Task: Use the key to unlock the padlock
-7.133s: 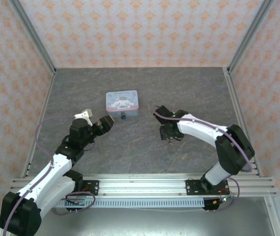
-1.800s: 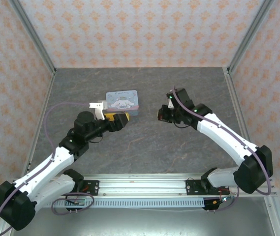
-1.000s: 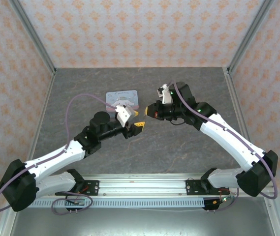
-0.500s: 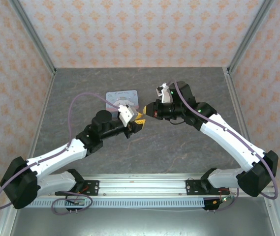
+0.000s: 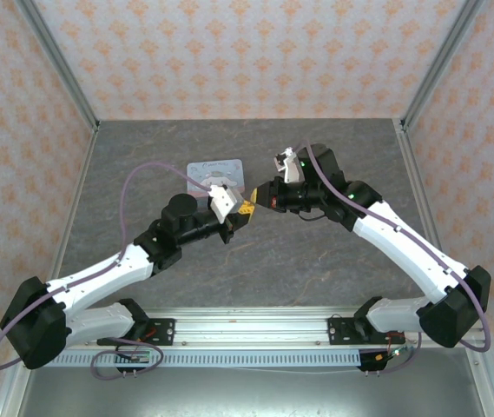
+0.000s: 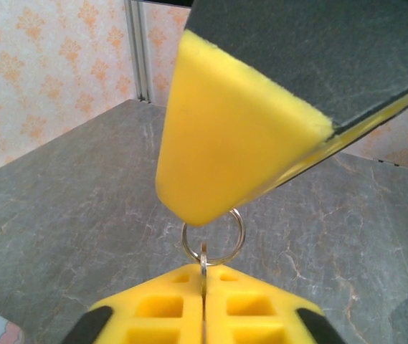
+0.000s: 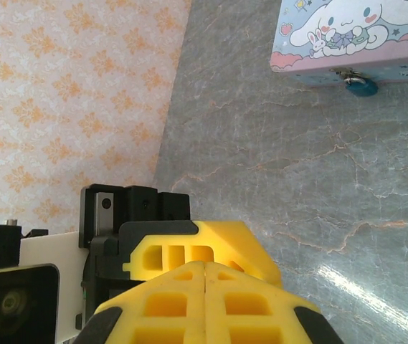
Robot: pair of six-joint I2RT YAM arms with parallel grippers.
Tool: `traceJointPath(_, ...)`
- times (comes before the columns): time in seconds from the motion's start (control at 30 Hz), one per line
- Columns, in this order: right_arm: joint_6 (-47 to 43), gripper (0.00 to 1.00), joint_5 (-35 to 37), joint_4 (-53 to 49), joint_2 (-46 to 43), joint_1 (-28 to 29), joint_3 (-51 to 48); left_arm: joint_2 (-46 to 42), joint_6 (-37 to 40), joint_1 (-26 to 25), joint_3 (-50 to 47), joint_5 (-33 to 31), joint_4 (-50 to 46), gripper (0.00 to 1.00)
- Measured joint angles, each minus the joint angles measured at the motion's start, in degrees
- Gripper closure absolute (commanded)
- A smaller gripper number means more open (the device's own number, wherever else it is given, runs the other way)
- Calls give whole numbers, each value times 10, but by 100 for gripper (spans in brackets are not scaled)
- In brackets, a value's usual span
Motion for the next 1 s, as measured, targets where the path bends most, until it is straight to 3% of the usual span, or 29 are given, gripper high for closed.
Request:
traceJointPath(0.17,-12,97,9,-2,-2,0,0,0,17,0,9,3,-22,100)
traceJointPath(0.37,-99,72,62,-28,-35,4,0,-22,63,0,33,4,-102,100)
traceJointPath(0.47,-179,56,98,-37,-76,3,-4,-31,100,-1,62,3,-178,100)
traceJointPath(0.53,-242,51,106,-35,-109,3,-16,-32,130,-6,90,-4,-234,100)
traceJointPath(0.73,-469,47,63,-12,-187,3,-94,-33,200,-23,134,-26,-338,100)
traceJointPath(1.0,-727,41,-26,-21,-180,3,-130,-33,276,-33,168,-44,-432,100)
